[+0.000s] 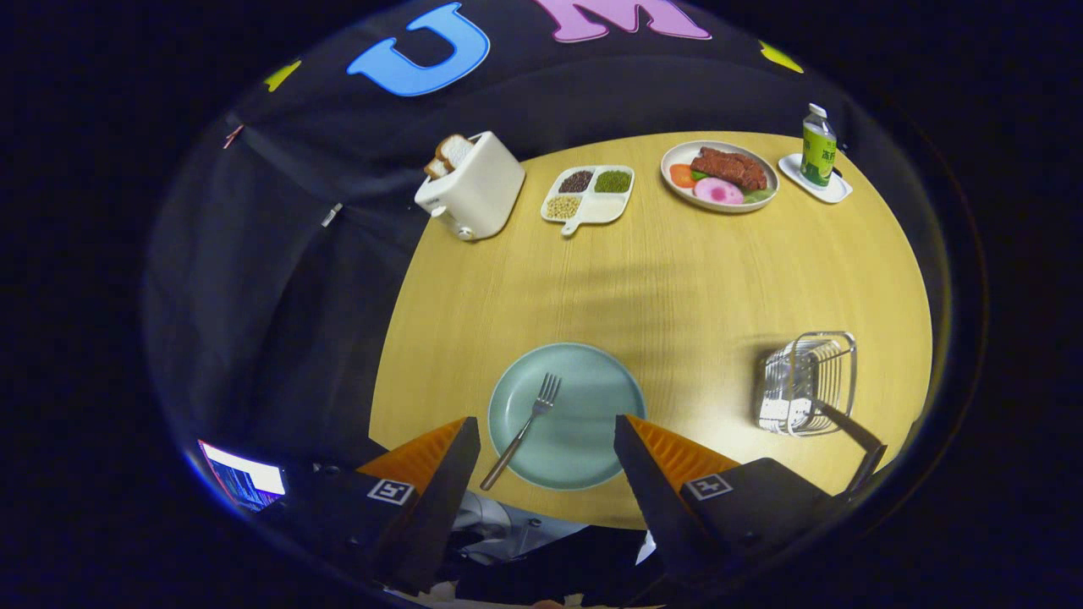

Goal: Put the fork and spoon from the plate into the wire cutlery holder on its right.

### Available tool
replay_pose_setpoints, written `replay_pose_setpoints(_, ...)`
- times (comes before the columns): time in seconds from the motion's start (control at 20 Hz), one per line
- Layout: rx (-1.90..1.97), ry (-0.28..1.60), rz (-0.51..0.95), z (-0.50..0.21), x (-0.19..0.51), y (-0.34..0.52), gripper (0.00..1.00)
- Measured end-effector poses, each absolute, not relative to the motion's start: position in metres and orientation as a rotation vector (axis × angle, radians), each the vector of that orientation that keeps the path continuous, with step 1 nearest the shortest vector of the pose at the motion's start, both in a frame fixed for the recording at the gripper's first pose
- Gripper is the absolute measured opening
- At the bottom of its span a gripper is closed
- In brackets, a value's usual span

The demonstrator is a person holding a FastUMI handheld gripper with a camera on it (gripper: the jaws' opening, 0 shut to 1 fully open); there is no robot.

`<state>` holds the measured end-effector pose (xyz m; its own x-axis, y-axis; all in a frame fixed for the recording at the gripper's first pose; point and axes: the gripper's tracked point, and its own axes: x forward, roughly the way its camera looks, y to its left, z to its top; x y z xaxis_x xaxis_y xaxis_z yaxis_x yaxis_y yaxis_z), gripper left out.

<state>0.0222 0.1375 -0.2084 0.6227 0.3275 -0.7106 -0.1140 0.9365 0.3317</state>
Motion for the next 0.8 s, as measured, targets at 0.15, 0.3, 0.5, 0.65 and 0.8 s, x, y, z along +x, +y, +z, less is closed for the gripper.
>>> replay_pose_setpoints(0.15,0.233,0.901,0.258,-0.24,0.024,0.168,0.99)
replay_pose_setpoints(0.3,0.219,0.95,0.227,-0.275,0.029,0.187,1.0)
replay_pose_setpoints(0.5,0.122,1.047,0.181,-0.324,0.031,0.19,0.99)
replay_pose_setpoints(0.65,0.105,1.089,0.143,-0.346,0.035,0.191,1.0)
replay_pose_setpoints(0.8,0.063,1.098,0.117,-0.356,0.037,0.188,0.99)
